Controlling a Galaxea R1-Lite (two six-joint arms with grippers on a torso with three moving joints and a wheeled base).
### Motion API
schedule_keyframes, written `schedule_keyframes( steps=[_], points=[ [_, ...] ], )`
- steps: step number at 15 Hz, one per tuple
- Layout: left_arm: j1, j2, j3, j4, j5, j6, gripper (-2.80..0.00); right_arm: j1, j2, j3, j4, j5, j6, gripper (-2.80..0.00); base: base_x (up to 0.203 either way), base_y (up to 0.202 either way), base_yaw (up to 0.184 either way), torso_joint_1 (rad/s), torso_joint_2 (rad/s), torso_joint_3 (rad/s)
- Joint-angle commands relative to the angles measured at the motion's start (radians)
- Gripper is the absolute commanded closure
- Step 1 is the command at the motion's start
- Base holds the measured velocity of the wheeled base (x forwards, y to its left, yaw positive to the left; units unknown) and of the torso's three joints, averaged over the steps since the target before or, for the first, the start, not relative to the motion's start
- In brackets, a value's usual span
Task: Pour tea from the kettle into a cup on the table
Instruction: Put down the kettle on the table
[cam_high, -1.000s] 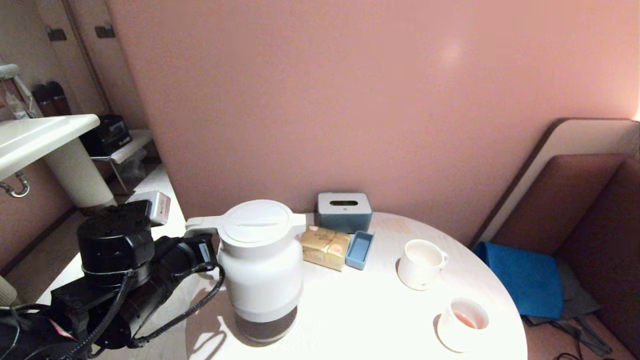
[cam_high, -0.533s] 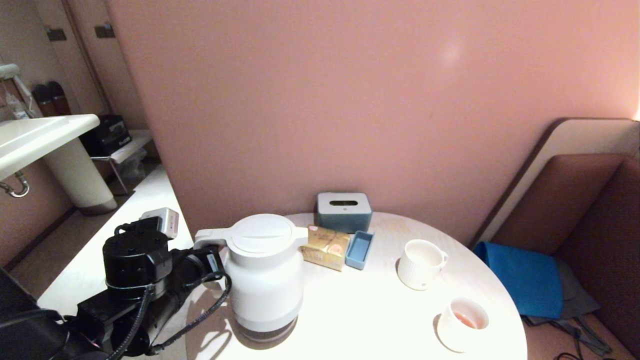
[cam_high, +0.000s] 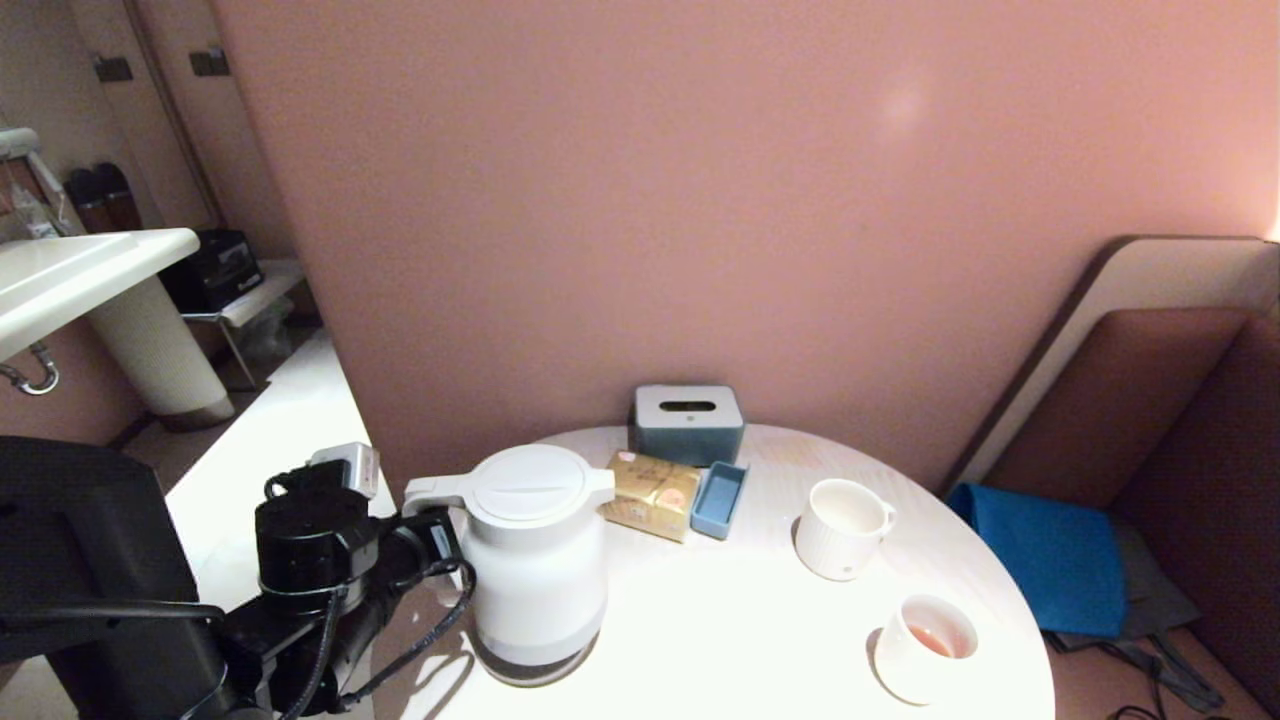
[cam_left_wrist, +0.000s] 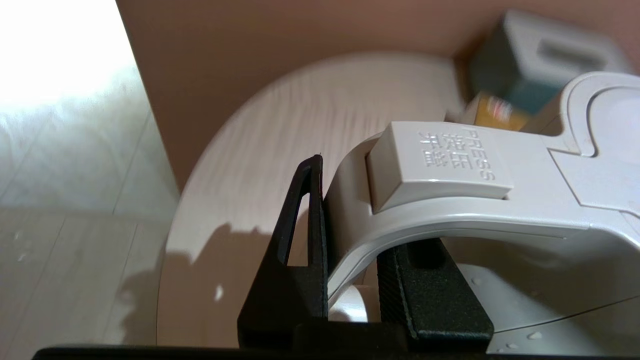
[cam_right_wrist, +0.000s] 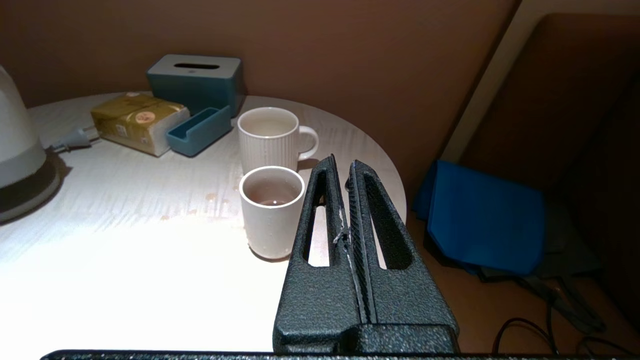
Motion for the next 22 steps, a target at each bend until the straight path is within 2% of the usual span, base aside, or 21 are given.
schedule_keyframes(
  steps=[1, 3, 8, 13, 22],
  points=[
    [0.005, 0.031, 0.008, -0.009, 0.003, -0.003, 0.00, 0.000, 0.001, 0.000, 0.000, 0.001, 0.000, 0.00, 0.000, 0.000, 0.000, 0.000, 0.00, 0.000],
    [0.008, 0.056, 0.008, -0.012, 0.003, -0.003, 0.00, 0.000, 0.001, 0.000, 0.000, 0.001, 0.000, 0.00, 0.000, 0.000, 0.000, 0.000, 0.00, 0.000],
    [0.020, 0.151, 0.032, -0.134, 0.003, 0.003, 0.00, 0.000, 0.001, 0.000, 0.000, 0.001, 0.000, 0.00, 0.000, 0.000, 0.000, 0.000, 0.00, 0.000],
    [0.025, 0.187, 0.046, -0.138, 0.003, 0.009, 0.00, 0.000, 0.001, 0.000, -0.002, 0.001, 0.000, 0.00, 0.000, 0.000, 0.000, 0.000, 0.00, 0.000],
    [0.025, 0.107, 0.034, -0.138, -0.002, 0.115, 0.00, 0.000, 0.001, 0.000, 0.000, 0.001, 0.000, 0.00, 0.000, 0.000, 0.000, 0.000, 0.00, 0.000]
  ],
)
